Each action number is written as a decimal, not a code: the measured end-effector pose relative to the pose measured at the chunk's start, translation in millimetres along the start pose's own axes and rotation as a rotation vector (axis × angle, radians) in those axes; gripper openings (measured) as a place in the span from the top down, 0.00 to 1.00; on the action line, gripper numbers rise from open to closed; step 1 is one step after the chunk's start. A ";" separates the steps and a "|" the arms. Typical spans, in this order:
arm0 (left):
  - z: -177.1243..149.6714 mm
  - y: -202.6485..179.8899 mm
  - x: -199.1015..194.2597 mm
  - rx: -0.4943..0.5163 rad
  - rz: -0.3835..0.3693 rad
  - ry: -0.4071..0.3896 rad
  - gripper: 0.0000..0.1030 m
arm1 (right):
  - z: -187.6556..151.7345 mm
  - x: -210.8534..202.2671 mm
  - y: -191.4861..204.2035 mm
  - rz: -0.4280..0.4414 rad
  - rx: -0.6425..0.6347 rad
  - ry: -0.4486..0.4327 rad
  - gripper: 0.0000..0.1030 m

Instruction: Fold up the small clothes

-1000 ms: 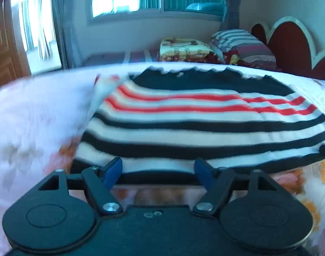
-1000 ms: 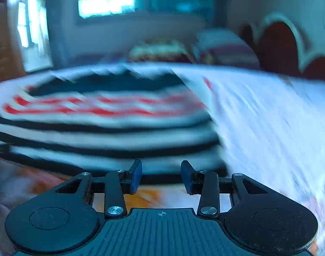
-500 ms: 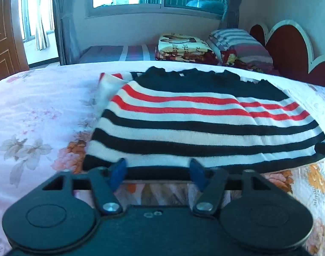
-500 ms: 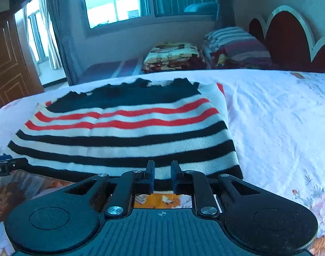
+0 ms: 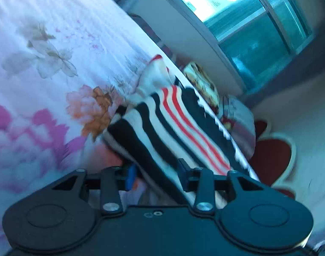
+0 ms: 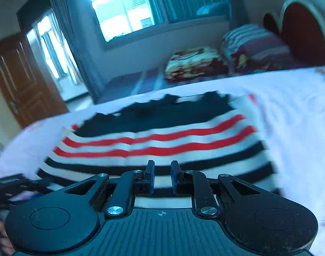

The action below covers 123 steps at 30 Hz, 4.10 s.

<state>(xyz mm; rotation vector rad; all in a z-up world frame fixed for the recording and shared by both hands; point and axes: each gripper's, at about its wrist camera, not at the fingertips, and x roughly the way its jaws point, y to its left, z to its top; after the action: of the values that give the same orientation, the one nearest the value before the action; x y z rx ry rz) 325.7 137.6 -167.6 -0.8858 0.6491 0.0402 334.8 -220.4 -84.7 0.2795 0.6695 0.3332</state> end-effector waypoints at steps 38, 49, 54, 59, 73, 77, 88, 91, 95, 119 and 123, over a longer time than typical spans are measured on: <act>-28.6 -244.9 42.6 0.672 -0.130 0.094 0.87 | 39.2 15.1 -74.3 0.070 0.326 -0.094 1.00; -163.4 -280.5 75.5 0.869 -0.231 0.349 0.47 | 46.0 -88.4 -170.9 -0.010 0.461 -0.186 0.28; -99.6 -244.7 30.4 0.744 -0.177 0.129 0.47 | 41.5 -78.9 -154.6 0.115 0.504 -0.118 0.29; -56.6 -206.6 65.3 0.671 -0.017 0.183 0.50 | 38.5 -54.6 -145.8 0.199 0.571 -0.006 0.29; -59.4 -171.4 72.6 0.643 0.013 0.249 0.50 | 42.0 -27.0 -129.8 0.041 0.337 0.024 0.81; -69.5 -180.1 83.2 0.745 0.028 0.287 0.49 | 17.3 -43.1 -126.6 -0.014 0.184 -0.001 0.81; -52.6 -199.7 85.2 0.811 -0.006 0.223 0.57 | 37.3 -53.5 -165.3 -0.009 0.307 -0.076 0.57; -45.7 -203.5 105.7 0.796 -0.002 0.229 0.57 | 58.3 -24.2 -180.2 0.008 0.331 -0.049 0.57; -45.0 -209.6 120.2 0.803 -0.003 0.241 0.57 | 79.2 14.2 -183.7 0.013 0.302 -0.003 0.57; -77.8 -228.3 75.9 1.018 0.061 0.113 0.62 | 56.0 -37.5 -135.3 -0.009 -0.039 -0.085 0.87; -98.5 -216.1 60.4 1.037 0.073 0.142 0.60 | 28.9 -55.8 -107.2 0.015 -0.121 -0.024 0.88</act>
<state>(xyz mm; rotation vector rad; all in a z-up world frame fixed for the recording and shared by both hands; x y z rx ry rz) 387.5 -87.3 -92.6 0.1380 0.7160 -0.2770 334.9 -343.8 -70.2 0.1729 0.6218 0.3826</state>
